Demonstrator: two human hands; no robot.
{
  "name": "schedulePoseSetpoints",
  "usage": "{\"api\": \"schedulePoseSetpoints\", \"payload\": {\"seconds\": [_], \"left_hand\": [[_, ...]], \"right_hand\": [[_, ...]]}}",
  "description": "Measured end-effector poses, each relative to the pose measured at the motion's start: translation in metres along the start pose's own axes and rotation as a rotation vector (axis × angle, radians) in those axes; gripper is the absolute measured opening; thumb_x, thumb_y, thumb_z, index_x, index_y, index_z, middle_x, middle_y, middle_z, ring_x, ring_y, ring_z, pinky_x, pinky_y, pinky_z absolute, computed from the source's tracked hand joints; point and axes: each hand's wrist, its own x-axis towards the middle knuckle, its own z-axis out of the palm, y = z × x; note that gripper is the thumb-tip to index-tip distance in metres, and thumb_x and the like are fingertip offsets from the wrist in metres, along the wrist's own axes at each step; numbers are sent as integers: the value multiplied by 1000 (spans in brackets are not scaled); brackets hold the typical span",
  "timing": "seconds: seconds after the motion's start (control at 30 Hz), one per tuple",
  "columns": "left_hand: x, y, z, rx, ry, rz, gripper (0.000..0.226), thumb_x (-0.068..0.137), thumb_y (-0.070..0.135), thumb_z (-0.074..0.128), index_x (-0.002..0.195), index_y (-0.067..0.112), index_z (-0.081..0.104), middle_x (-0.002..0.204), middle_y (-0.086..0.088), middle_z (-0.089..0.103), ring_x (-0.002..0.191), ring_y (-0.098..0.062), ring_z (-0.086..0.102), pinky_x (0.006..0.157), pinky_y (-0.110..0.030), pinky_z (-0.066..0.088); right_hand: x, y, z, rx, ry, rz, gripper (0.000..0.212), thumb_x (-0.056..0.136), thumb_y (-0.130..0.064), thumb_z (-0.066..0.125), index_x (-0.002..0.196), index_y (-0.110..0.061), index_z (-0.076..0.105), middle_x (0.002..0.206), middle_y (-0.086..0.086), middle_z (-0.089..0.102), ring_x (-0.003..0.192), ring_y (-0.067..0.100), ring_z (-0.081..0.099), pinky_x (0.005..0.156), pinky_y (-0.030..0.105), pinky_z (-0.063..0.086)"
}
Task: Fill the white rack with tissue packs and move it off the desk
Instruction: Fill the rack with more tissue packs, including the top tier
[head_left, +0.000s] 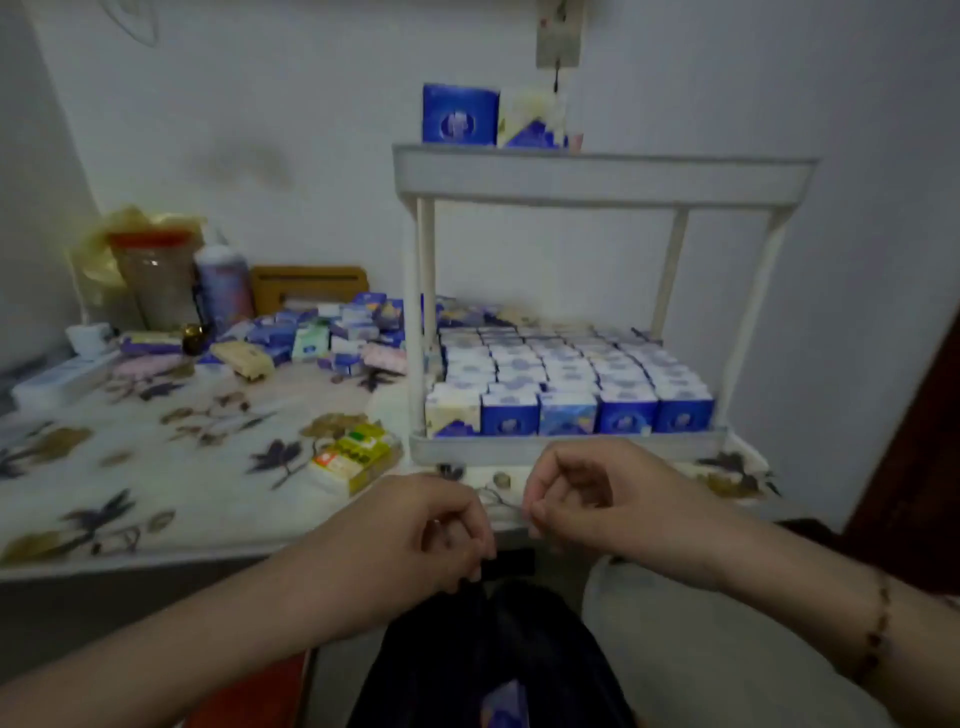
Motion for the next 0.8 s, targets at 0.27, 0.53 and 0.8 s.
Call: {"api": "schedulePoseSetpoints", "payload": {"seconds": [0.27, 0.53, 0.8], "left_hand": [[1, -108, 99, 61, -154, -187, 20, 80, 10, 64, 79, 30, 64, 74, 14, 64, 70, 4, 60, 66, -9, 44], [31, -166, 162, -53, -317, -367, 26, 82, 16, 69, 105, 24, 60, 102, 8, 61, 94, -4, 58, 82, -12, 48], [33, -165, 168, -39, -361, -347, 36, 80, 21, 73, 114, 16, 62, 111, 0, 65, 102, -10, 61, 88, -21, 50]], "right_hand": [[-9, 125, 76, -200, -181, 298, 8, 83, -24, 66, 90, -23, 63, 86, -10, 63, 73, -3, 55, 70, 15, 47], [30, 216, 135, -452, -321, 526, 53, 72, -52, 74, 103, -17, 49, 108, 6, 53, 102, 23, 52, 68, 24, 35], [45, 208, 146, -374, -474, 610, 39, 78, -28, 76, 60, -15, 44, 64, -1, 42, 56, 9, 38, 48, 21, 30]]}}
